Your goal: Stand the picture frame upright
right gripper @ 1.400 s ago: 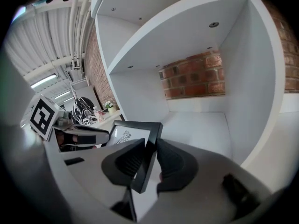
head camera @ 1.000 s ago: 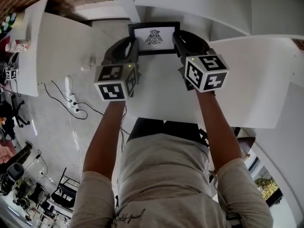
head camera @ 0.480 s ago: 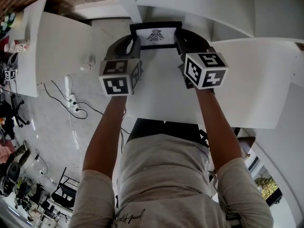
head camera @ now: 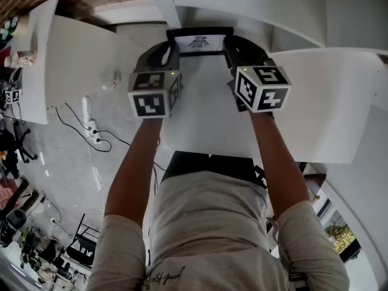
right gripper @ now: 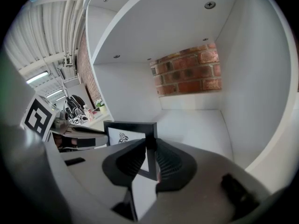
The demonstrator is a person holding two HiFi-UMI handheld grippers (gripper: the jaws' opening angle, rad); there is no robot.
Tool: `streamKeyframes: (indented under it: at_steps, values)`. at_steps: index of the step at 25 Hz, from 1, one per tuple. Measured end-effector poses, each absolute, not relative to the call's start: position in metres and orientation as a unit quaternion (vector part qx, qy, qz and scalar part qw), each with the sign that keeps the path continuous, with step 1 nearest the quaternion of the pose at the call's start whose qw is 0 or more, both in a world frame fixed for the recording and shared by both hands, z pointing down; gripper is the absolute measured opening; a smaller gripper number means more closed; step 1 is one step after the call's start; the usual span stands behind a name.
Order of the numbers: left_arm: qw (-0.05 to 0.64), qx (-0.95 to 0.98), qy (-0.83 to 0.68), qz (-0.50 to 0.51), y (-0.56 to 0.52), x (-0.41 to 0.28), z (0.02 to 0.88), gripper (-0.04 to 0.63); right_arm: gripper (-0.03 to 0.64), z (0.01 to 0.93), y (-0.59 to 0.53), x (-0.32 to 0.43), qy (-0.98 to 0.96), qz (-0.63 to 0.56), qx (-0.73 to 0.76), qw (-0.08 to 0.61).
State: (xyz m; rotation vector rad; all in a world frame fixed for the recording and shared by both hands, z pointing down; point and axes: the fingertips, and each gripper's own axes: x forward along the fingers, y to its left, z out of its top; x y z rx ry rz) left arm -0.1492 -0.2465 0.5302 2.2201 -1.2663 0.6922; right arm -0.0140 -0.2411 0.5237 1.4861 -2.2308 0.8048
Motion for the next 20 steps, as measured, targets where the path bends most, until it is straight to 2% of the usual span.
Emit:
streamKeyframes:
  at_steps: [20]
  values:
    - [0.234, 0.817, -0.465, 0.247, -0.2521, -0.1484, 0.5264, 0.072, 0.080, 0.5191, -0.2449, -0.0138, -0.786, 0.274, 0.530, 0.161]
